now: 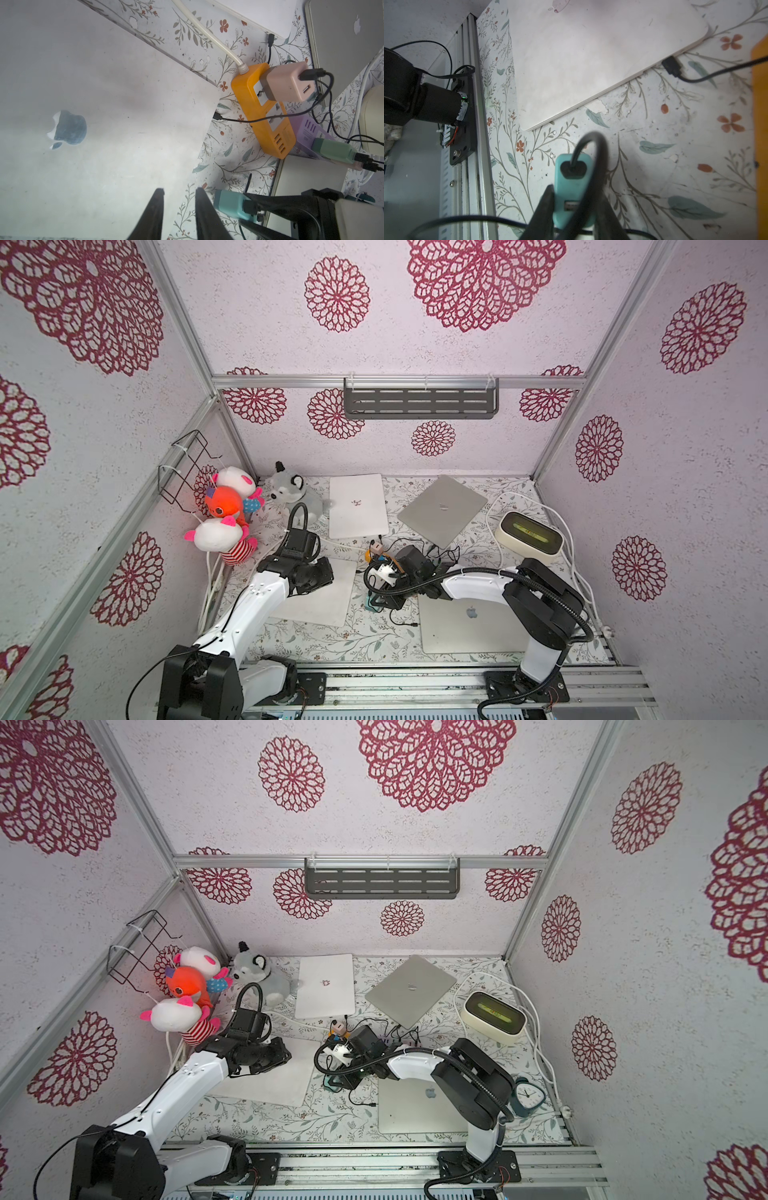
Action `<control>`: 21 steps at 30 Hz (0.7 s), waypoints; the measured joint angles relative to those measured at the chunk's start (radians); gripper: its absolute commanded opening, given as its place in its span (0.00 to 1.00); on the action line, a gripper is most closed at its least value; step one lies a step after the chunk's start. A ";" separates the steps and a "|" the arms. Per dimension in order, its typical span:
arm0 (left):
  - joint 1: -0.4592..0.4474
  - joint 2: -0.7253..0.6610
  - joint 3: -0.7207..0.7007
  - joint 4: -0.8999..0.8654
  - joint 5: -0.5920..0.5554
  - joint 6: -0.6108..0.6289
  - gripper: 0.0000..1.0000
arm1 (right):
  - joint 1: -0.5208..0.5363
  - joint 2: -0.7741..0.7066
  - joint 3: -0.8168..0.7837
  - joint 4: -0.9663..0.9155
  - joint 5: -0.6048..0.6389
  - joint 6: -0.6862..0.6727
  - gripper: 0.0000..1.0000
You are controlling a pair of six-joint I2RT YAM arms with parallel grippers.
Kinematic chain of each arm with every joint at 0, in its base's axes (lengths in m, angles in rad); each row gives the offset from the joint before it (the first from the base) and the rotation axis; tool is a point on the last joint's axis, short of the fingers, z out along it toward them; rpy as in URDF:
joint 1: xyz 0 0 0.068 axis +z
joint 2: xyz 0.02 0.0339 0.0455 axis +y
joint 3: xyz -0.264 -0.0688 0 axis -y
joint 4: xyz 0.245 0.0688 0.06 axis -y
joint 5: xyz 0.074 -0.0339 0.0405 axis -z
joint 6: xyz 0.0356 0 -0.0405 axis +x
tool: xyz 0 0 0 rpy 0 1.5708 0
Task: Unplug the laptop charger
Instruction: Place the plug at the center of the board.
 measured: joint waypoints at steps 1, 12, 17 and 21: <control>0.000 0.000 -0.001 -0.002 0.000 -0.001 0.30 | 0.000 0.003 0.005 -0.001 -0.001 0.000 0.16; 0.000 0.002 -0.001 -0.003 0.000 -0.003 0.30 | 0.000 0.042 0.066 -0.092 0.047 -0.011 0.46; 0.000 0.002 -0.001 -0.004 0.001 -0.003 0.31 | -0.002 0.044 0.089 -0.195 0.108 -0.030 0.49; 0.000 0.004 -0.001 -0.004 0.005 -0.004 0.31 | -0.003 0.042 0.094 -0.240 0.130 -0.041 0.54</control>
